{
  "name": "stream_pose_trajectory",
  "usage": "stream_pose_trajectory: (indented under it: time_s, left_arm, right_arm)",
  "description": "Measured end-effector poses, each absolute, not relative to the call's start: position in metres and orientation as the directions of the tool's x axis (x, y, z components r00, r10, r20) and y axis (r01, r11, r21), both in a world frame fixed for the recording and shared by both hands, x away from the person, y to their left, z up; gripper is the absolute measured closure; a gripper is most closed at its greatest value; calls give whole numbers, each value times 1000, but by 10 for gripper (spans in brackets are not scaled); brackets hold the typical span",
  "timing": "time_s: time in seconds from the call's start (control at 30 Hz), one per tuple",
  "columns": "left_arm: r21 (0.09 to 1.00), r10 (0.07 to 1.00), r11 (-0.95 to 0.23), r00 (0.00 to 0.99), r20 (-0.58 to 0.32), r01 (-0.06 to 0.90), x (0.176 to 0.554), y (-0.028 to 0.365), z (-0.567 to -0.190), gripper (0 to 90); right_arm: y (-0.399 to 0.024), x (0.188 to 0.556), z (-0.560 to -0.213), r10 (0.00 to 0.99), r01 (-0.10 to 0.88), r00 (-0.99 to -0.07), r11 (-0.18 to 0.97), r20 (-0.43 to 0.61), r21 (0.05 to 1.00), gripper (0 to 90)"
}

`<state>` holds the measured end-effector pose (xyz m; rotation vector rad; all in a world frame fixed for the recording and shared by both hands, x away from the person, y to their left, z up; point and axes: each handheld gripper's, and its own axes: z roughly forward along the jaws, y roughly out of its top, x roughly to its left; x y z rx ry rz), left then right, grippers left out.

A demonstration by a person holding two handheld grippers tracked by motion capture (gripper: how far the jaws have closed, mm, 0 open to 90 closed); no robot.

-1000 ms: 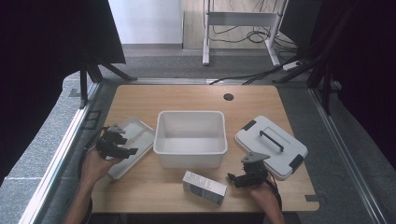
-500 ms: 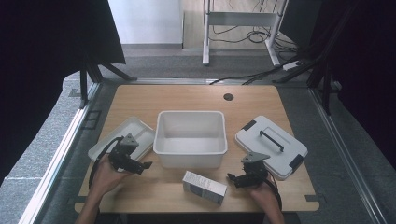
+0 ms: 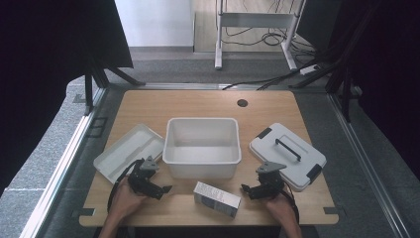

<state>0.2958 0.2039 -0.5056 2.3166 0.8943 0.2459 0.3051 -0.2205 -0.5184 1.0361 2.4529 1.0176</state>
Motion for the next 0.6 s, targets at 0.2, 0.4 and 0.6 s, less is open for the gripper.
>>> stream_pose_trajectory:
  time_s: [0.2, 0.4, 0.6]
  left_arm:
    - [618, 669, -589, 744, 12, 520, 292, 198, -515, 0]
    - [659, 663, -548, 748, -35, 516, 289, 194, -521, 0]
    - [664, 655, -549, 755, -36, 508, 289, 193, -522, 0]
  right_arm:
    - [-221, 305, -518, 712, 516, -702, 489, 21, 703, 23]
    - [-227, 302, -512, 703, 522, -710, 481, 45, 705, 20]
    - [-231, 292, -500, 673, 511, -738, 515, 44, 688, 25]
